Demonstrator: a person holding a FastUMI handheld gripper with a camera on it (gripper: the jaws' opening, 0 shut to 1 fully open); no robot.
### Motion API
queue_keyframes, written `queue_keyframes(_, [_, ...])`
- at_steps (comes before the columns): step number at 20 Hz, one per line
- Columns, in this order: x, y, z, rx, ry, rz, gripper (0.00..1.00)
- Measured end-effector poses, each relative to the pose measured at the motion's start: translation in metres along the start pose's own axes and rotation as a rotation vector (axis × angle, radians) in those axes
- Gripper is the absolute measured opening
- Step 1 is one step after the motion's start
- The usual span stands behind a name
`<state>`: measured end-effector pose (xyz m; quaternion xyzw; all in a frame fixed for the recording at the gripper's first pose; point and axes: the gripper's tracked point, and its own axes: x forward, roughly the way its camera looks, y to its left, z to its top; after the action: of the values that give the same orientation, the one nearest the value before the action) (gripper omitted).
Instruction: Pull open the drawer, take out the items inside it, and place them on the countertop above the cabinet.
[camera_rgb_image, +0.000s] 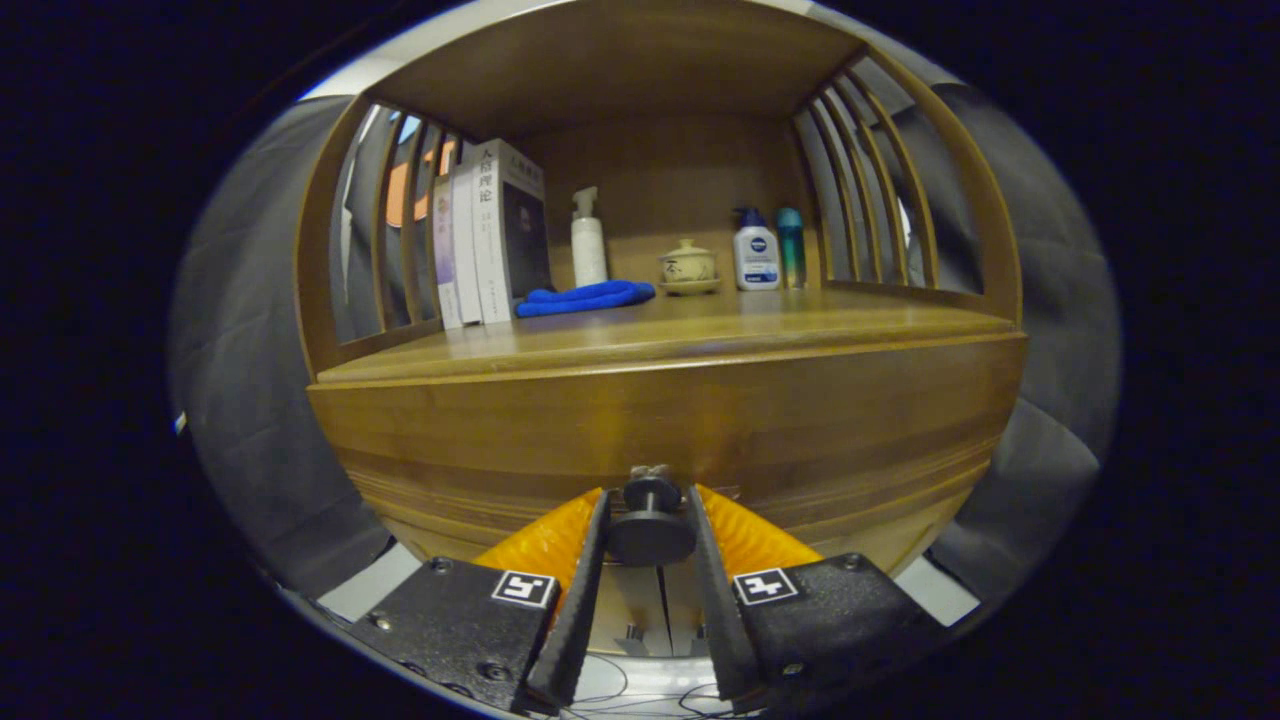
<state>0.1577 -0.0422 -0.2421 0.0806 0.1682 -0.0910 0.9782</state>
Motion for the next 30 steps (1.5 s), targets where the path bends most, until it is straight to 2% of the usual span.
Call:
queue_keyframes(2, [-0.003,0.000,-0.001,0.003,0.002,-0.016,0.48])
queue_keyframes(6, [-0.001,0.003,-0.002,-0.002,0.045,0.011,0.40])
queue_keyframes(9, [-0.017,0.000,-0.006,-0.038,0.051,0.010,0.36])
queue_keyframes(18, [-0.096,0.000,-0.033,-0.061,0.060,0.029,0.35])
queue_keyframes(22, [-0.132,0.000,-0.045,-0.043,0.069,0.079,0.35])
queue_keyframes(30, [-0.178,-0.004,-0.069,-0.105,0.081,0.082,0.35])
